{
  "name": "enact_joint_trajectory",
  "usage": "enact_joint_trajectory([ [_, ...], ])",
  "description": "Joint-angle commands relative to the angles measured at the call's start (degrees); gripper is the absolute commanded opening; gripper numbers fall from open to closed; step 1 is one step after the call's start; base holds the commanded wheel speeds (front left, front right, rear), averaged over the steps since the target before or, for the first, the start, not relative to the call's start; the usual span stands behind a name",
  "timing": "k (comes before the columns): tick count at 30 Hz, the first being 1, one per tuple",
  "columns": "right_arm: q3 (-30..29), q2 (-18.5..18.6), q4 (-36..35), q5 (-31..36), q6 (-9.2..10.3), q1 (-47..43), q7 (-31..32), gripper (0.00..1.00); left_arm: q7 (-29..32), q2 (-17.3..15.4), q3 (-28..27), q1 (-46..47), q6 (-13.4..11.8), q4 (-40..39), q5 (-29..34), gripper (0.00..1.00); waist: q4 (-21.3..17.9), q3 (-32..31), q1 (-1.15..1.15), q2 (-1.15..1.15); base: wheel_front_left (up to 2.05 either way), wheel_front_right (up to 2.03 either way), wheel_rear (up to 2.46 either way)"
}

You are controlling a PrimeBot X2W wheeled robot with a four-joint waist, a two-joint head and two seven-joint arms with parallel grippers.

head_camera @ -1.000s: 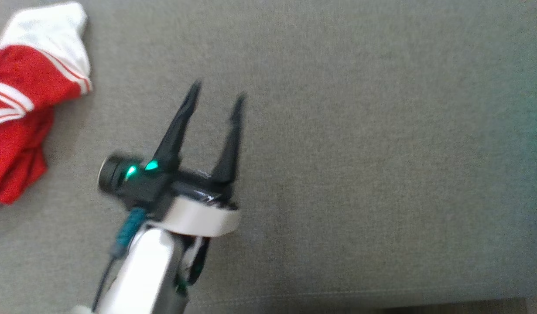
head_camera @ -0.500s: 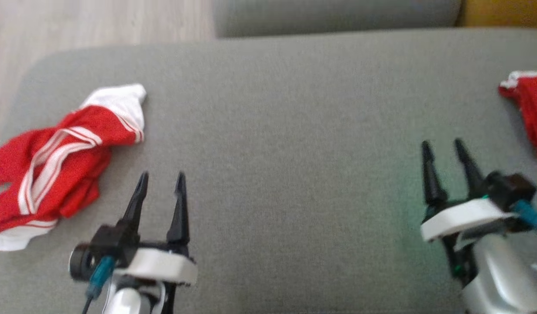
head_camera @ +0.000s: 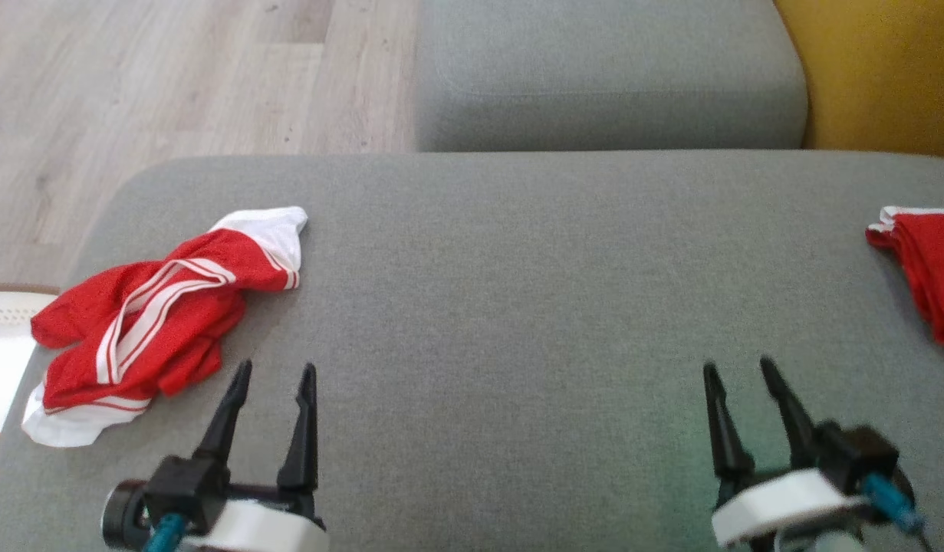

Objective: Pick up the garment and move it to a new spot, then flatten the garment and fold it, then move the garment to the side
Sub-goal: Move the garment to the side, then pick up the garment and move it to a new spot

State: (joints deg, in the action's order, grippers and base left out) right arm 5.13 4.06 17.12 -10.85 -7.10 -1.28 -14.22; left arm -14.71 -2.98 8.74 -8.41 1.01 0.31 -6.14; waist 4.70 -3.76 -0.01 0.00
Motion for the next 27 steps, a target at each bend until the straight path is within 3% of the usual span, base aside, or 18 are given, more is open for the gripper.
enact_joint_trajectory([
  [1,1.0,-0.3,-2.2,1.0,-0.39,0.2,-0.8,1.0,-0.3,0.1,-1.3,1.4,0.4,-1.7,1.1,1.0,0.3,-0.6,0.01,0.0,0.0,0.0,0.0],
  [27,-0.4,-1.2,-2.9,0.9,-0.39,-4.6,-0.8,1.0,-0.3,0.1,-0.4,-1.0,0.0,0.4,1.9,1.0,-0.3,-2.0,0.01,0.0,0.0,0.0,0.0],
])
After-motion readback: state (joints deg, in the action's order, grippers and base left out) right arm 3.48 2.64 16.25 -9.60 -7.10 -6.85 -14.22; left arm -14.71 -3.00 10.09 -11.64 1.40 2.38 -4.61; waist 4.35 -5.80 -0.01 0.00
